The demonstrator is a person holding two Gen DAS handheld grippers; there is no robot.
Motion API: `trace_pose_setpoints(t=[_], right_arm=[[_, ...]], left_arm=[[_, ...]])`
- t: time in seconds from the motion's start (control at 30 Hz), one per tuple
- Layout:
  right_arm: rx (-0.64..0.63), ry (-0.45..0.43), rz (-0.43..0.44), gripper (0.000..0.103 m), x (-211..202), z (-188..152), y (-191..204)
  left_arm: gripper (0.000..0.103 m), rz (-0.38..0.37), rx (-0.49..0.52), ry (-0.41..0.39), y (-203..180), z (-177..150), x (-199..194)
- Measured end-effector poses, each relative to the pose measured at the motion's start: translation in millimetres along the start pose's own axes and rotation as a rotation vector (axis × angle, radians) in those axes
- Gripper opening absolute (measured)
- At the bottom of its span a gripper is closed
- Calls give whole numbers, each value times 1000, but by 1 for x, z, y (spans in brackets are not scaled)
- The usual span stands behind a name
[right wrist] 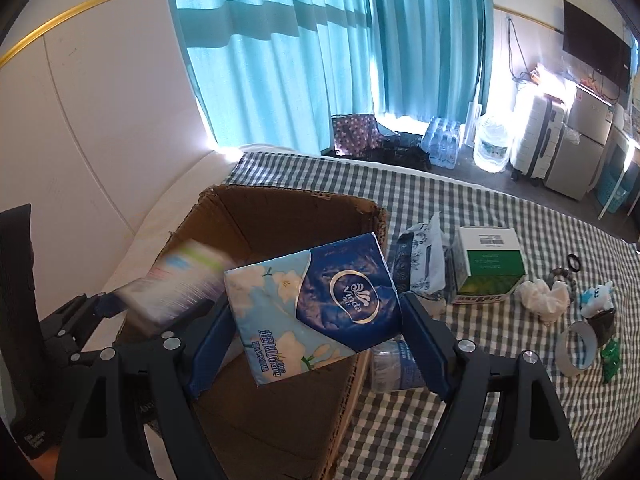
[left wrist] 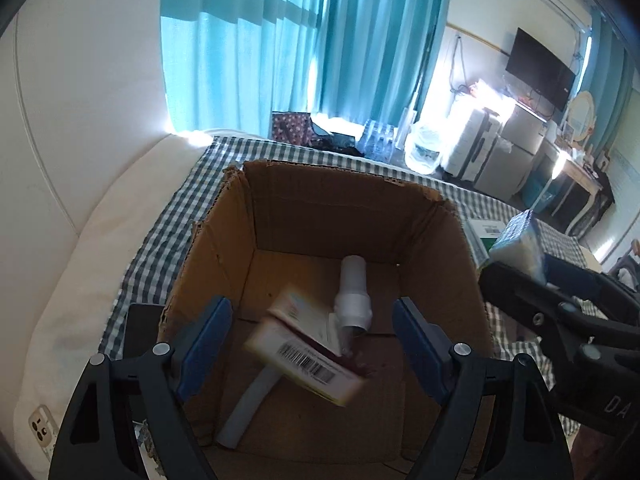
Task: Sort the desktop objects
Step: 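Carry the Amoxicillin box into the cardboard box with the left tool while the right tool drops the tissue pack, then move both tools back over the remaining items on the bed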
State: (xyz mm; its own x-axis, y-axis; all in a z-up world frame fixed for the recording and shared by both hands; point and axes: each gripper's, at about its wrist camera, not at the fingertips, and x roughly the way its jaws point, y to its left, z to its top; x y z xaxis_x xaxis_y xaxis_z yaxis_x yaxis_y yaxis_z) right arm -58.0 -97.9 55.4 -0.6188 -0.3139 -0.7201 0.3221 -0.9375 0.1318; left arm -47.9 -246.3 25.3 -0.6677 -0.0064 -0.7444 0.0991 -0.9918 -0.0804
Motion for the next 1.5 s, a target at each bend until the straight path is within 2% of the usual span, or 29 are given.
trace_pose_setpoints(t=[0.03, 0.1, 0.23, 0.43, 0.53, 0.63, 0.83, 0.97, 1.1, 1.3, 1.5], right_arm=[[1, -10, -4, 82, 1, 2, 1], [3, -38, -12, 91, -1, 6, 1], [38, -118, -10, 94, -14, 12, -4], [130, -136, 7, 96, -31, 12, -32], [149, -139, -15, 96, -48, 11, -49], [155, -168, -59, 96, -74, 7, -69], [163, -223, -153, 96, -136, -12, -116], [161, -238, -253, 96, -172, -34, -157], [214, -241, -336, 96, -197, -56, -209], [319, -234, -390, 96, -212, -87, -286], [407, -189, -420, 96, -189, -122, -343]], left_arm=[[87, 18, 4, 2, -1, 1, 1], [93, 32, 13, 3, -2, 0, 2], [101, 54, 11, -15, -3, 2, -1], [101, 55, 16, -33, -11, 10, -12], [101, 45, 31, -54, -27, 12, -25], [101, 29, 49, -90, -50, 12, -43], [103, -59, 93, -128, -118, 7, -73], [103, -95, 130, -129, -165, 1, -79], [103, -136, 141, -100, -206, -5, -72], [103, -159, 178, -76, -259, -24, -52], [103, -162, 219, -9, -307, -51, -13]])
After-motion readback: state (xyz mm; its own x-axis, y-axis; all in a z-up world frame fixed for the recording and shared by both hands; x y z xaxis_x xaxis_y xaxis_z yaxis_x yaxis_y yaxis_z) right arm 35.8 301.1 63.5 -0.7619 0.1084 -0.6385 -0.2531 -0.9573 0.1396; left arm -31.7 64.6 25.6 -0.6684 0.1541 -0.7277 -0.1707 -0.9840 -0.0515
